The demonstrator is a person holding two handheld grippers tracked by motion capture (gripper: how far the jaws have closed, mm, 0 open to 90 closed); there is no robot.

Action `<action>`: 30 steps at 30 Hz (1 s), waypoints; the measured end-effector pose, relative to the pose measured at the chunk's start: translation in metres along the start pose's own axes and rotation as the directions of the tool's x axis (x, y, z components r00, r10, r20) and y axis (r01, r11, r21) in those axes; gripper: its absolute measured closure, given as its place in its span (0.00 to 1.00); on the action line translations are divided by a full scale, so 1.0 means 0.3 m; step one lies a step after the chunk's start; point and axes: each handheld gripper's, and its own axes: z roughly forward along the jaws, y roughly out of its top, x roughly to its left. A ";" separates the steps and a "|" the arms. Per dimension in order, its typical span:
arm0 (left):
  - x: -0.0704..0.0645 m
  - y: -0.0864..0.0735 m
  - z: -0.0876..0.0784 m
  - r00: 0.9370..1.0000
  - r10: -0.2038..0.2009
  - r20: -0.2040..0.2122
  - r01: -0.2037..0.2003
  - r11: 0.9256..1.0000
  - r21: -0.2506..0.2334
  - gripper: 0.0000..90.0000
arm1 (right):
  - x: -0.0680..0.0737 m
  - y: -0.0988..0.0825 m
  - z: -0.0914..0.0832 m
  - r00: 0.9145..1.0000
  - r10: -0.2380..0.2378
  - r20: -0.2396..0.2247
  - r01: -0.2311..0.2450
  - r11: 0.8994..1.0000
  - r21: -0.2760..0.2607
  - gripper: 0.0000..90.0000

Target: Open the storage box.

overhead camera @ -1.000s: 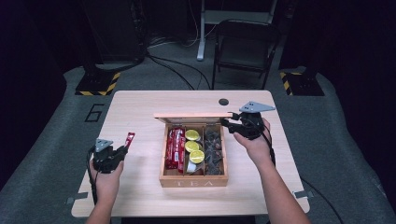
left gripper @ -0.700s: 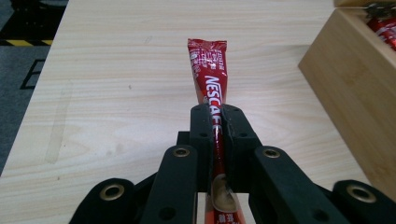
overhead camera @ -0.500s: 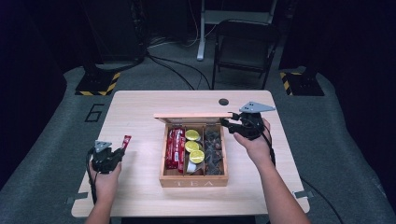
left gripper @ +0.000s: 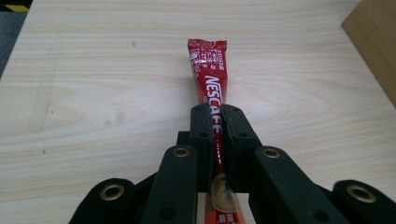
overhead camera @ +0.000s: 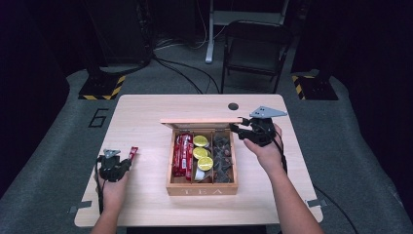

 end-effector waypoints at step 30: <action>-0.001 -0.011 0.019 1.000 0.012 -0.016 -0.012 0.999 0.049 0.62 | -0.001 -0.001 0.000 1.000 -0.002 -0.001 0.002 1.000 -0.001 0.61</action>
